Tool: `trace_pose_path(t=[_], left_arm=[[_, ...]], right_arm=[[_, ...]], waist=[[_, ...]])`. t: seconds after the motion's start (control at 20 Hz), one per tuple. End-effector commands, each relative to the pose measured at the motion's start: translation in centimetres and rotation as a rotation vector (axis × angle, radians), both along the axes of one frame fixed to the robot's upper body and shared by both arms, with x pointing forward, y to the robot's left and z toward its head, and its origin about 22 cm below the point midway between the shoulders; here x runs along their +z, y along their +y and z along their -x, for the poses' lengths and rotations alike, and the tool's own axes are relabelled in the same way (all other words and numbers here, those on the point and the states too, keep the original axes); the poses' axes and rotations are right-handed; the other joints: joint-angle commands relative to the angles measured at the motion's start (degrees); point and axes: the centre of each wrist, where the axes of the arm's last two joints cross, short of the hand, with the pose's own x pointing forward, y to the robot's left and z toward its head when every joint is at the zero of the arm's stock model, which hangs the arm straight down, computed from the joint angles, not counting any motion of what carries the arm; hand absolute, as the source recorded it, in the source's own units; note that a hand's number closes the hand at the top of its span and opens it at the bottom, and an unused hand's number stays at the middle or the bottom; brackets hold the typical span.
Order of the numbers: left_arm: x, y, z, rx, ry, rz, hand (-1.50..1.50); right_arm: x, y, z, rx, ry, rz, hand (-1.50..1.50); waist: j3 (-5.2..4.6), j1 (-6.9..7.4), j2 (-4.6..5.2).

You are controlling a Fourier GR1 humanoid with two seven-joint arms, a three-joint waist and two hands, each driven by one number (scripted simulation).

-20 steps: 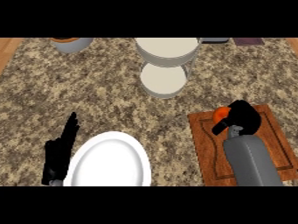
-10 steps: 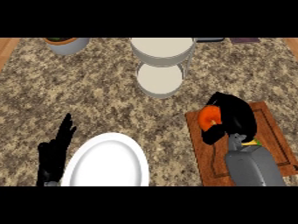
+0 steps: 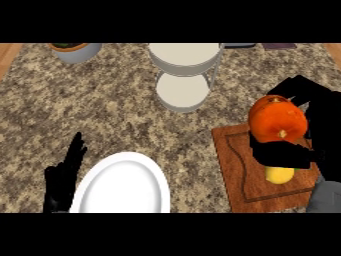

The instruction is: Pick the squash from the cutting board and place it in the tiered basket

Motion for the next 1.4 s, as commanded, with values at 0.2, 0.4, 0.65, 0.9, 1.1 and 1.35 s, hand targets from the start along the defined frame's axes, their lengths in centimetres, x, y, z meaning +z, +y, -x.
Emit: trace_pose_path(t=[0.2, 0.4, 0.65, 0.9, 1.1, 1.35], left_arm=[[-0.9, -0.3, -0.2, -0.020, 0.029, -0.007, 0.00], [-0.9, 0.3, -1.3, -0.004, 0.024, -0.015, 0.00], [-1.2, -0.5, -0.2, -0.010, 0.010, -0.001, 0.00], [0.2, -0.7, -1.3, -0.006, -0.008, 0.013, 0.00], [-0.6, -1.4, 0.1, -0.010, 0.006, -0.003, 0.00], [-0.2, 0.2, -1.7, -0.016, 0.026, 0.010, 0.00]], right_arm=[[8.8, 2.1, 0.9, -0.024, -0.121, 0.057, 1.50], [10.6, 2.5, -0.1, -0.027, -0.147, 0.033, 1.50], [12.0, 1.6, -4.5, -0.051, -0.105, 0.016, 1.50], [10.9, 3.0, -9.7, -0.068, -0.093, 0.010, 1.50], [10.9, 3.0, -11.5, -0.021, -0.065, 0.004, 1.50], [9.1, 5.9, -13.6, 0.033, -0.020, 0.052, 1.50]], waist=[[-0.11, 1.18, 0.50], [-0.11, 1.04, 0.56], [-0.07, 1.37, 0.63], [-0.04, 2.01, 0.85], [-0.04, 1.67, 0.70], [-0.05, 1.45, 0.70]])
